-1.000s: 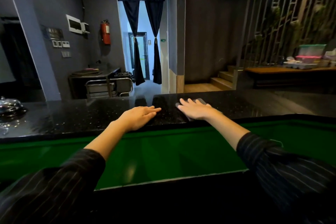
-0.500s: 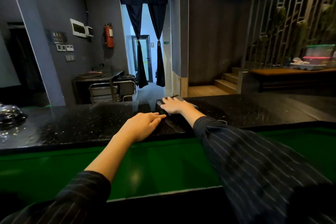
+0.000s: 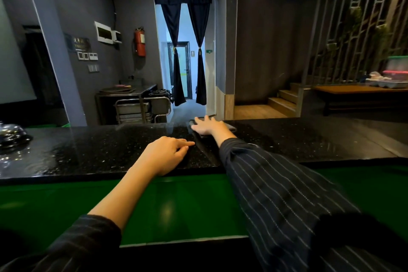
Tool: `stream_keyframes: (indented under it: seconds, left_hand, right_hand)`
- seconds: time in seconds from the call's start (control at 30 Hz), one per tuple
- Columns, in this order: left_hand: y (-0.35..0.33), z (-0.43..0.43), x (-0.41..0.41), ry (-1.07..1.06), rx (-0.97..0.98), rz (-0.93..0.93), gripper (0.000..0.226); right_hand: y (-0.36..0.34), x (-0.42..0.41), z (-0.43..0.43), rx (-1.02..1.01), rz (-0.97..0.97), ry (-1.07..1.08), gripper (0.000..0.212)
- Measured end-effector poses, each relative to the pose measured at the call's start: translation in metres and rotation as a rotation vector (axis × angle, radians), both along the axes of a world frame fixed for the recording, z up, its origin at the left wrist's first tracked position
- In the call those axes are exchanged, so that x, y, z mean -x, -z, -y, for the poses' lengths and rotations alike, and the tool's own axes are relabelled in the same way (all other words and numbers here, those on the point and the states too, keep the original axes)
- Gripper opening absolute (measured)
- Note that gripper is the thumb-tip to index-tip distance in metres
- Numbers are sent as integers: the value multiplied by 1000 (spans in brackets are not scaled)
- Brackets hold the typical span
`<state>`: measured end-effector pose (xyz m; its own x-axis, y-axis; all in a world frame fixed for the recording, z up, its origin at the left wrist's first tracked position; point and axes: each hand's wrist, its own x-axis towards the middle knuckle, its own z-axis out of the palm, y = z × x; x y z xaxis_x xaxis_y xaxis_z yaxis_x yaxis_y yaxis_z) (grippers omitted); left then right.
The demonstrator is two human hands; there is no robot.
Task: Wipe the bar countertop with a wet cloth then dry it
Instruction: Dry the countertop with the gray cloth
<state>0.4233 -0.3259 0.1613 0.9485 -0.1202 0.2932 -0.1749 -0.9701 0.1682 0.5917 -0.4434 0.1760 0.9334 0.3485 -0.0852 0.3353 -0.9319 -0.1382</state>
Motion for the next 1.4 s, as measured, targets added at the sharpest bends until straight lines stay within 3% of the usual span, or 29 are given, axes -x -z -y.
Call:
stream_keyframes:
  seconds: [0.1,0.23,0.4,0.53,0.73,0.83,0.93,1.0,1.07,1.1,1.27,1.4]
  left_hand:
    - [-2,-2,6,5,20,-36,38]
    - [0,-2,10,-14,4,-66,40]
    - [-1,2,9,-34,-15,-19,40]
    - [-6,6,12,-42,-5,54,37]
    - [-4,-7,32,26,-71,233,37]
    - [16,-70,67,102,-257,240,53]
    - [41,-135,101,-39,-328,196,61]
    - [46,-146,105,-66,-286,168,58]
    - [47,-141,102,-73,-237,187,56]
    - [47,-140,101,-74,-229,205,56]
    - [50,-147,98,-85,-273,230,59]
    - [37,-159,102,29,-221,172,69]
  right_hand:
    - [1,18,-12,38,-33,-133,69]
    - [-4,26,46,14,-60,-201,65]
    - [-1,21,138,-64,-51,152,58]
    - [3,49,101,-33,59,387,61]
    - [5,116,23,-66,59,-25,58]
    - [-8,127,65,-342,-88,-119,46]
    - [-9,125,93,-636,-151,-17,27]
    - [-10,122,73,-542,-112,82,47]
    - [-5,125,32,-233,-32,178,81]
    - [-2,128,5,-133,28,200,86]
    - [6,160,-121,-121,85,37,73]
    - [-4,179,-121,-88,-31,-171,61]
